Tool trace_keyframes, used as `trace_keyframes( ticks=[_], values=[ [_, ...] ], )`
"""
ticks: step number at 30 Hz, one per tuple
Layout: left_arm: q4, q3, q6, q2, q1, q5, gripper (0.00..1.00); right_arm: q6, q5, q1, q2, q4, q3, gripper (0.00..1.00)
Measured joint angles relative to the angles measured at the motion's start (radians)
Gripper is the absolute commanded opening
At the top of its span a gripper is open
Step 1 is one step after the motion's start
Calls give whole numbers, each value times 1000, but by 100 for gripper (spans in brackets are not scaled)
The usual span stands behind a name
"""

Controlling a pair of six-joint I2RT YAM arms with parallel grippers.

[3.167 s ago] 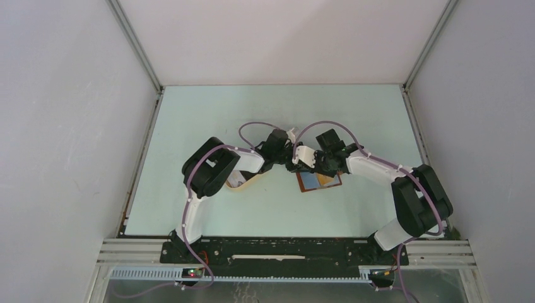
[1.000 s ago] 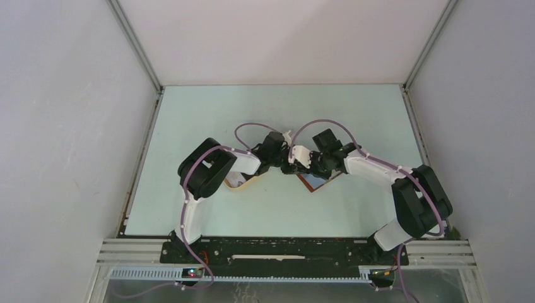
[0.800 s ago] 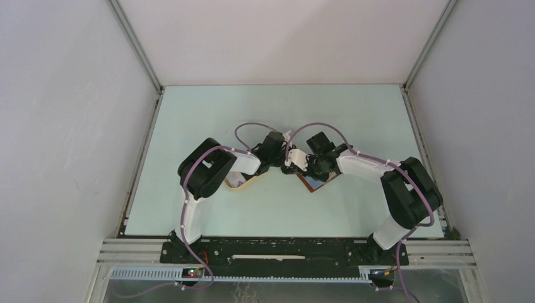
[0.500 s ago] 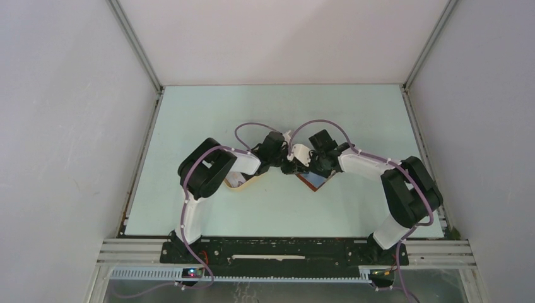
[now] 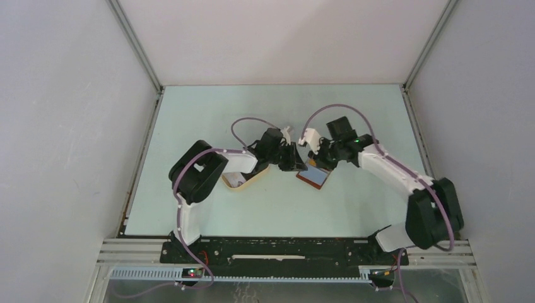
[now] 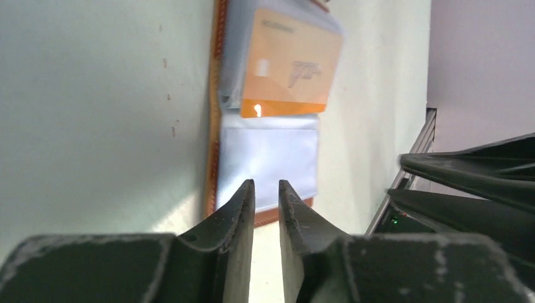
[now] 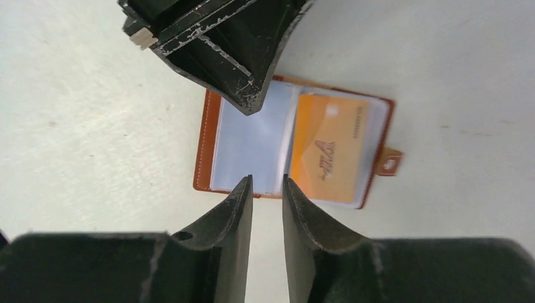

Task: Put the credit cards into the card holder
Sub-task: Insert the credit card into the card holder, then pick up the credit card from the storage box.

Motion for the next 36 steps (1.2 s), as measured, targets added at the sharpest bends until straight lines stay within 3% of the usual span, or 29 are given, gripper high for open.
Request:
trace_keyframes(
  ticks=[2, 7, 9, 14, 19, 22, 27, 36],
  values=[
    [-29, -7, 21, -59, 0, -22, 27, 4, -77, -35, -78, -21, 20, 41],
    [-45, -76, 100, -314, 0, -79, 27, 25, -242, -126, -264, -45, 31, 88],
    [-37, -120, 145, -439, -1, -124, 27, 32, -309, -159, -314, -47, 32, 95],
    [-42, -278, 267, -754, -7, -275, 32, 57, -477, -165, -304, -70, 71, 94],
    [-98, -440, 384, -1013, -7, -472, 67, 118, -568, -85, -160, -104, 183, 91],
    [-142, -523, 391, -1107, -2, -592, 78, 187, -599, -45, -73, -104, 245, 87],
    [-214, -682, 346, -1273, 27, -731, 77, 313, -607, 18, 158, -118, 453, 80],
    [-266, -882, 216, -1514, 68, -803, 77, 469, -485, 141, 638, -255, 985, 66]
  ],
)
